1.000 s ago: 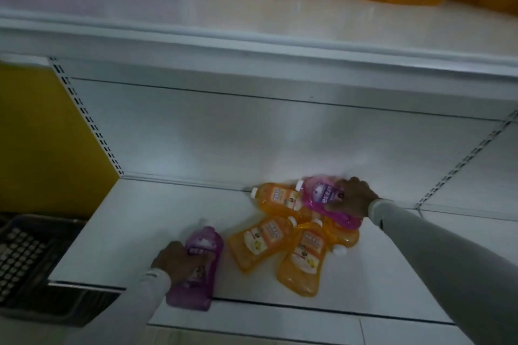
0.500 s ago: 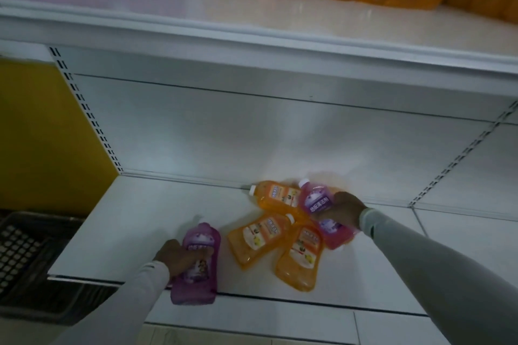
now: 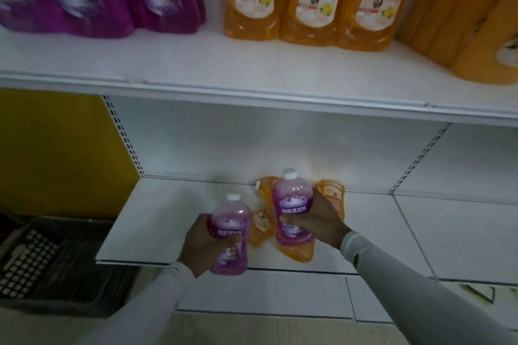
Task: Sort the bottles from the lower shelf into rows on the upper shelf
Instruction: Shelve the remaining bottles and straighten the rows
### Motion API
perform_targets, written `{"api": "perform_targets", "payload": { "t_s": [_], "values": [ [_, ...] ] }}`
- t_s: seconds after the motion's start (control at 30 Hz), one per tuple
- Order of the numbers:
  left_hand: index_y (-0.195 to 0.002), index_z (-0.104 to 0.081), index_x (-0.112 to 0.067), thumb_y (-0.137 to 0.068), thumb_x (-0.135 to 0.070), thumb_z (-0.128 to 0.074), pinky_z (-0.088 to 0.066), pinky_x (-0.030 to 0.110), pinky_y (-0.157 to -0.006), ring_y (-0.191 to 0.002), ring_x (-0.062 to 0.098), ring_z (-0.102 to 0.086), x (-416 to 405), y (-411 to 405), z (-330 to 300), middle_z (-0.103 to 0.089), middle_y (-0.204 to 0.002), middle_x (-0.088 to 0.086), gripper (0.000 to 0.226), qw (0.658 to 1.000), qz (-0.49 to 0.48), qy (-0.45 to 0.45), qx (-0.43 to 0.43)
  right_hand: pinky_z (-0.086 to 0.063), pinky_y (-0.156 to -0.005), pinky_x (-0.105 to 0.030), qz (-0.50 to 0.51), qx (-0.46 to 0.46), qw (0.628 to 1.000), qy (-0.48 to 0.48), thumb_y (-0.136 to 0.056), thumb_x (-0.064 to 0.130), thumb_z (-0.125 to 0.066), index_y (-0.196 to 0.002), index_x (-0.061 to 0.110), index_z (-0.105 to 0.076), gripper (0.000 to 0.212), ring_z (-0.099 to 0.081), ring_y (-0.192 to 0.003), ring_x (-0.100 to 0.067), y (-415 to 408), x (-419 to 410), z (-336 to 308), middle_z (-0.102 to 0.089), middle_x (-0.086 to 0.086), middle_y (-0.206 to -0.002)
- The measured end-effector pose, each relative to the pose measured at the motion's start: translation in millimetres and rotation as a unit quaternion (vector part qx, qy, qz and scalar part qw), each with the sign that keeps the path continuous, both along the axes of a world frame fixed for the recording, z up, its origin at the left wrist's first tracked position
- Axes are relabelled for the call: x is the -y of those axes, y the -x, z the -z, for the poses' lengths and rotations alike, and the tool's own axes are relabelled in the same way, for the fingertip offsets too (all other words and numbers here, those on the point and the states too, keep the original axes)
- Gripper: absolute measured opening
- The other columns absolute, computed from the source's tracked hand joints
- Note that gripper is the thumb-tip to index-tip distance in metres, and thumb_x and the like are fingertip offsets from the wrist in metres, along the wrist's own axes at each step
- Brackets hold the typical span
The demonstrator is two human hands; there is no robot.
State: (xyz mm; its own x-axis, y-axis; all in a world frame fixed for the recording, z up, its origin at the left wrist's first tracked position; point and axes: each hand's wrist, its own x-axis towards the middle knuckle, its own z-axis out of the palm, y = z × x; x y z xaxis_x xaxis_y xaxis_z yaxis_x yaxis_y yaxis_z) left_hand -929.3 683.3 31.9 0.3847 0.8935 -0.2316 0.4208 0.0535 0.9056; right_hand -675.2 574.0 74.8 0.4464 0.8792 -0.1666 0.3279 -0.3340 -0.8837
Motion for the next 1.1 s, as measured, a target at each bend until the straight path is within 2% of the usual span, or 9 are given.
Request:
{"api": "perform_targets", "payload": {
  "t_s": [0.07,0.13,0.2,0.33,0.53,0.7,0.87,0.97,1.1],
  "values": [
    [-0.101,-0.061,-0.021,-0.042,-0.047,-0.089,-0.057,0.030,-0.076,-0.085,0.011,-0.069,9,17,-31,-0.072,-0.092,-0.005,0.070,0.999,0.024,-0.020,0.028,-0.060,-0.085,-0.037,0.017,-0.006,1.000,-0.021,-0.055,0.033,-0.094,-0.124,0.029,-0.052,0.080,-0.069,-0.101,-0.016,29,16,-30,-0.071,0.006,-0.111],
    [-0.098,-0.059,-0.022,-0.040,-0.051,-0.083,-0.058,0.034,-0.076,-0.084,0.014,-0.068,16,38,-68,-0.071,-0.091,-0.004,0.070,0.997,0.045,-0.042,0.049,-0.060,-0.085,-0.039,0.036,0.006,0.999,-0.031,-0.053,0.037,-0.094,-0.124,0.026,-0.054,0.082,-0.070,-0.100,-0.016,55,32,-61,-0.071,0.005,-0.111],
    [-0.098,-0.059,-0.022,-0.043,-0.046,-0.087,-0.058,0.033,-0.076,-0.085,0.015,-0.069,22,58,-105,-0.071,-0.092,-0.004,0.066,0.993,0.083,-0.060,0.062,-0.060,-0.085,-0.038,0.048,0.025,0.998,-0.045,-0.053,0.040,-0.093,-0.126,0.023,-0.053,0.085,-0.069,-0.100,-0.015,84,49,-98,-0.070,0.004,-0.112],
    [-0.101,-0.060,-0.022,-0.059,-0.024,-0.092,-0.060,0.034,-0.078,-0.088,0.015,-0.070,30,91,-166,-0.072,-0.096,-0.004,0.053,0.981,0.149,-0.080,0.096,-0.060,-0.083,-0.035,0.065,0.039,0.993,-0.089,-0.061,0.026,-0.093,-0.124,0.023,-0.053,0.075,-0.070,-0.097,-0.015,129,75,-167,-0.070,0.002,-0.111],
    [-0.105,-0.061,-0.014,-0.064,-0.011,-0.088,-0.059,0.025,-0.071,-0.084,0.013,-0.071,20,113,-274,-0.073,-0.098,0.001,0.049,0.961,0.134,-0.127,0.207,-0.061,-0.082,-0.038,0.072,0.085,0.981,-0.156,-0.053,0.043,-0.093,-0.123,0.027,-0.056,0.081,-0.071,-0.096,-0.015,149,80,-267,-0.072,0.004,-0.108],
    [-0.102,-0.062,-0.016,-0.060,-0.022,-0.086,-0.057,0.021,-0.071,-0.082,0.004,-0.070,-5,115,-362,-0.073,-0.095,-0.004,0.049,0.940,0.133,-0.178,0.261,-0.059,-0.084,-0.035,0.049,0.108,0.967,-0.226,-0.061,0.038,-0.088,-0.127,0.026,-0.053,0.076,-0.069,-0.100,-0.013,151,51,-346,-0.069,0.007,-0.112],
    [-0.104,-0.061,-0.014,-0.067,-0.012,-0.084,-0.055,0.017,-0.069,-0.081,-0.002,-0.069,-34,99,-416,-0.071,-0.097,-0.005,0.043,0.927,0.105,-0.238,0.272,-0.060,-0.084,-0.042,0.005,0.104,0.958,-0.266,-0.061,0.040,-0.091,-0.124,0.028,-0.057,0.073,-0.072,-0.097,-0.014,132,6,-387,-0.073,0.005,-0.109],
    [-0.107,-0.061,-0.012,-0.065,-0.015,-0.085,-0.058,0.024,-0.074,-0.089,0.009,-0.071,-50,88,-431,-0.072,-0.101,0.000,0.049,0.925,0.077,-0.245,0.279,-0.061,-0.083,-0.040,-0.017,0.098,0.954,-0.282,-0.064,0.035,-0.090,-0.120,0.027,-0.060,0.065,-0.072,-0.093,-0.012,119,-18,-397,-0.074,0.006,-0.105],
    [-0.112,-0.061,-0.010,-0.061,-0.020,-0.085,-0.059,0.030,-0.077,-0.093,0.013,-0.071,-63,84,-432,-0.072,-0.105,0.002,0.057,0.927,0.050,-0.239,0.283,-0.061,-0.084,-0.039,-0.041,0.088,0.956,-0.278,-0.060,0.041,-0.091,-0.121,0.026,-0.058,0.071,-0.072,-0.094,-0.010,105,-47,-394,-0.073,0.007,-0.106]
  ]
}}
